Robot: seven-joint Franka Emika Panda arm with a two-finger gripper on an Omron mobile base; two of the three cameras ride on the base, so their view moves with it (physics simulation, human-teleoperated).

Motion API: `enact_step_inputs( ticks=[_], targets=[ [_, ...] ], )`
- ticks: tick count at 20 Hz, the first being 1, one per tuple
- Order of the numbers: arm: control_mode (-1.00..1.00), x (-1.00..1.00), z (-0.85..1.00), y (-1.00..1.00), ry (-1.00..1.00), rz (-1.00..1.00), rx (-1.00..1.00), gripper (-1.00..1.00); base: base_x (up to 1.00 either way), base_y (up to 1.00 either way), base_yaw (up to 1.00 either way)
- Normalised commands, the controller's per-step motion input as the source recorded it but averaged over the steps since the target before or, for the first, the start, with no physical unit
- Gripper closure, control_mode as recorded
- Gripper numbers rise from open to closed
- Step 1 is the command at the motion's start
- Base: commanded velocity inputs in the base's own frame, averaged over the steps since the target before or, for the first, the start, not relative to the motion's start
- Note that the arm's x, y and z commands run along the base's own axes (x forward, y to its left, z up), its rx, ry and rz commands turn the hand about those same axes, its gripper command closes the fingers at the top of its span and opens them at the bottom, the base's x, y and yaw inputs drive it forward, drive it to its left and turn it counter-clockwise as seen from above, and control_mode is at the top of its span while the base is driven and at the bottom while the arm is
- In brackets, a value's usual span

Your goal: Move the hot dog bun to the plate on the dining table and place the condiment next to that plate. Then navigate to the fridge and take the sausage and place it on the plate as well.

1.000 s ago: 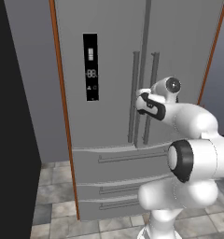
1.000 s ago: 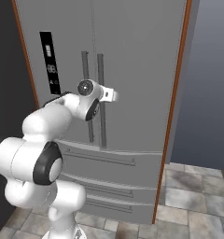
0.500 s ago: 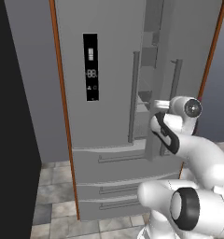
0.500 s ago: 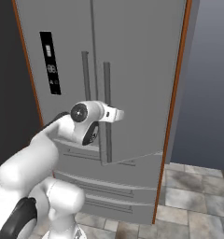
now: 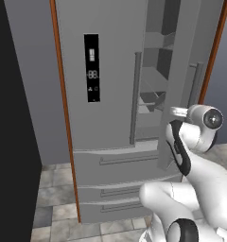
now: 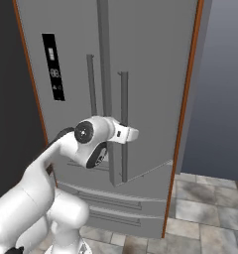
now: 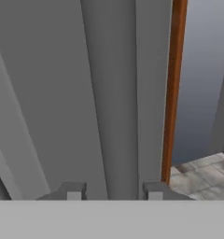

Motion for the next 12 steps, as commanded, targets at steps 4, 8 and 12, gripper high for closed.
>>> enact_step_inputs(
  ticks=[4,8,12],
  targets=[
    [-1.0,-0.52,0.25,0.15,0.01,0.0,-0.06,-1.0,0.0,0.0,0.0],
    [-1.0,-0.55,0.49,0.25,0.01,0.02,-0.09,-1.0,0.0,0.0,0.0],
    [-1.0,-0.48,0.7,0.37,0.02,0.0,-0.08,-1.0,0.0,0.0,0.0]
  ],
)
